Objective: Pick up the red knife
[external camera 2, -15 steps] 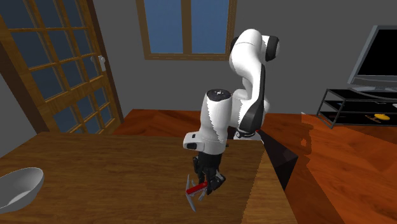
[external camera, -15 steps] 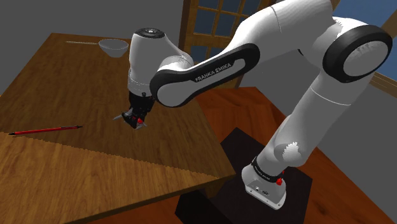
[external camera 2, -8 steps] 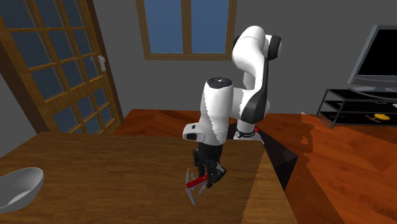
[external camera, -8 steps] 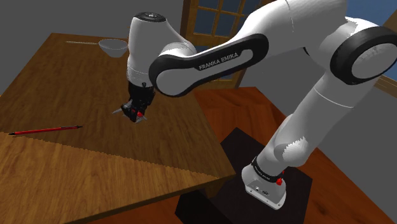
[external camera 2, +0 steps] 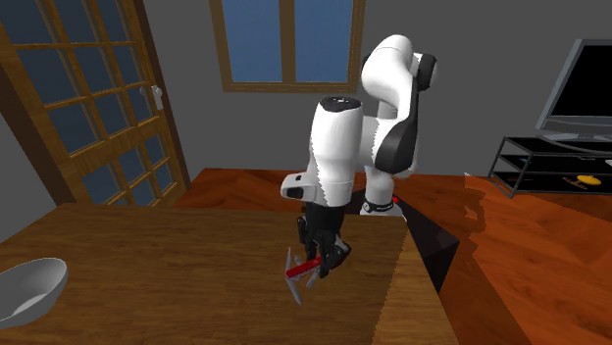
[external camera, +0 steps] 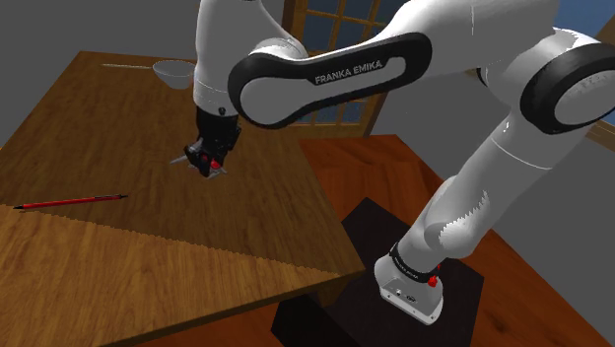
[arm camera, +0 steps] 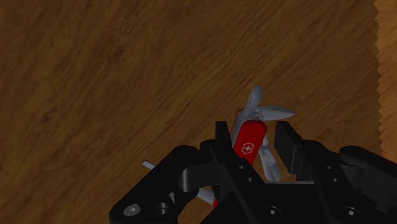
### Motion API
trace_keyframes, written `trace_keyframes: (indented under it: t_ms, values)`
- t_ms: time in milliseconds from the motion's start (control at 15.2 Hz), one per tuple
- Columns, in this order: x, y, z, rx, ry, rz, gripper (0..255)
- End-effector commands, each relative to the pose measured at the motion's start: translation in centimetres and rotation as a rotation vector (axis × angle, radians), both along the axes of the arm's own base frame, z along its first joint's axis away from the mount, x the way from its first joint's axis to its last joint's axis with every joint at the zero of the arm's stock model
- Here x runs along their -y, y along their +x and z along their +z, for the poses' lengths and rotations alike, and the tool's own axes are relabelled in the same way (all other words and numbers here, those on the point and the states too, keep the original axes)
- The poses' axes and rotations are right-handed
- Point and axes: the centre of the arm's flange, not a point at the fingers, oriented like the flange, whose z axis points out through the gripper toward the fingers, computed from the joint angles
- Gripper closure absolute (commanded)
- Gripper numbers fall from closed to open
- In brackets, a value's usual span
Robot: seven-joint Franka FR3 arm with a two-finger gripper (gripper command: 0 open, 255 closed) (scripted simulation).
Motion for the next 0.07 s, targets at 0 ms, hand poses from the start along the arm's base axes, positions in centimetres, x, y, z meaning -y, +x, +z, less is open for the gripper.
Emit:
trace_keyframes:
  t_ms: [0]
  values:
    - [0.08,0.01,0.34,0.0,0.0,0.0,255]
